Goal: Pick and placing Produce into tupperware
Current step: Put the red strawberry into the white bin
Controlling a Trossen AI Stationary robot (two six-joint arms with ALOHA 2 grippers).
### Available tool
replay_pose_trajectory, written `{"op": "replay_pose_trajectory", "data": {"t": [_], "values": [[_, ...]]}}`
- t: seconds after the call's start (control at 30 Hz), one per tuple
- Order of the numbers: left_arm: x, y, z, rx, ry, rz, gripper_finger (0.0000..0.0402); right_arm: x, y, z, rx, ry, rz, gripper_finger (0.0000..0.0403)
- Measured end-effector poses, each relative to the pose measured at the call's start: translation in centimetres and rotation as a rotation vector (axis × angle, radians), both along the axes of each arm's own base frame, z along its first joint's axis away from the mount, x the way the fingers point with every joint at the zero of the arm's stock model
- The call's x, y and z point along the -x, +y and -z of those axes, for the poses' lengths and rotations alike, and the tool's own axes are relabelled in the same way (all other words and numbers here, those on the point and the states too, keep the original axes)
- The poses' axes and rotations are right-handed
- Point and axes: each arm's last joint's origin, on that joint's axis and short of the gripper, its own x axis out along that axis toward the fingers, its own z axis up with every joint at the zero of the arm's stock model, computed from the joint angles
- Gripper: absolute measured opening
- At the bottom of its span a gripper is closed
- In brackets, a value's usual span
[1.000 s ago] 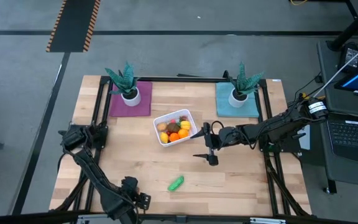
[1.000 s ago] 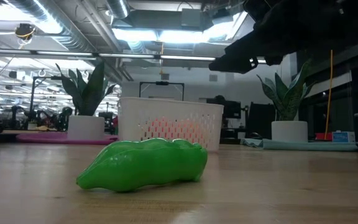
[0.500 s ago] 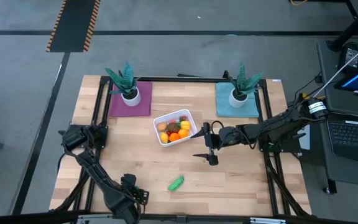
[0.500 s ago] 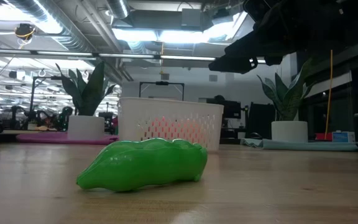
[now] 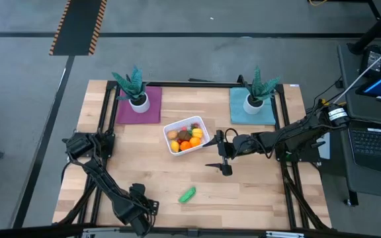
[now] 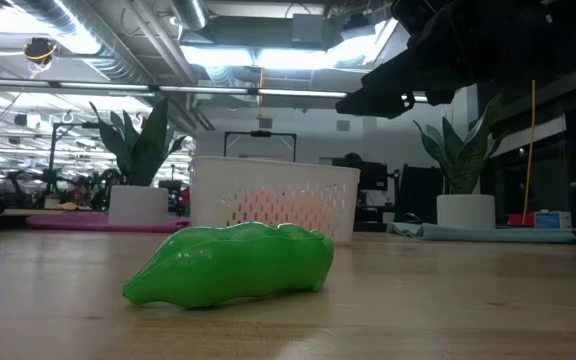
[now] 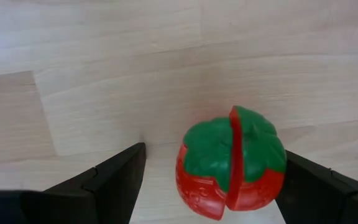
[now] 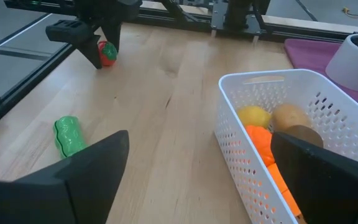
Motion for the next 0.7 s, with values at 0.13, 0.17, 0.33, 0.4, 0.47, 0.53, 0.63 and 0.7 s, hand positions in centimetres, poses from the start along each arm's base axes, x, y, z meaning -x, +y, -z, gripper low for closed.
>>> {"op": "replay_pose_trajectory", "data": {"t": [0.13, 0.17, 0.33, 0.4, 0.47, 0.53, 0.63, 0.7], "values": [[-0.13, 0.12, 0.03, 0.0, 0.001, -0.005, 0.0307, 0.0, 0.0, 0.0, 0.0, 0.0, 0.0, 0.0391], [-0.13, 0.12, 0.03, 0.0, 0.0, -0.012, 0.0305, 0.0, 0.0, 0.0, 0.0, 0.0, 0.0, 0.0391], [-0.12, 0.14, 0.07, 0.0, -0.003, -0.039, 0.0282, 0.0, 0.0, 0.0, 0.0, 0.0, 0.0, 0.0391], [-0.13, 0.16, 0.08, -0.003, -0.004, -0.042, 0.0267, -0.01, 0.0, -0.01, 0.0, 0.0, 0.0, 0.0391], [-0.13, 0.17, 0.1, -0.005, -0.005, -0.047, 0.0251, 0.0, 0.0, 0.0, 0.0, 0.0, 0.0, 0.0391], [-0.12, 0.18, 0.11, -0.007, -0.006, -0.049, 0.0235, 0.0, 0.0, 0.0, 0.0, 0.0, 0.0, 0.0391], [-0.13, 0.18, 0.12, -0.008, -0.007, -0.049, 0.0214, 0.0, 0.0, -0.01, 0.001, 0.0, 0.0, 0.0391], [-0.14, 0.2, 0.13, -0.01, -0.009, -0.049, 0.0202, -0.01, 0.0, -0.01, 0.001, 0.0, 0.0, 0.0391]]}}
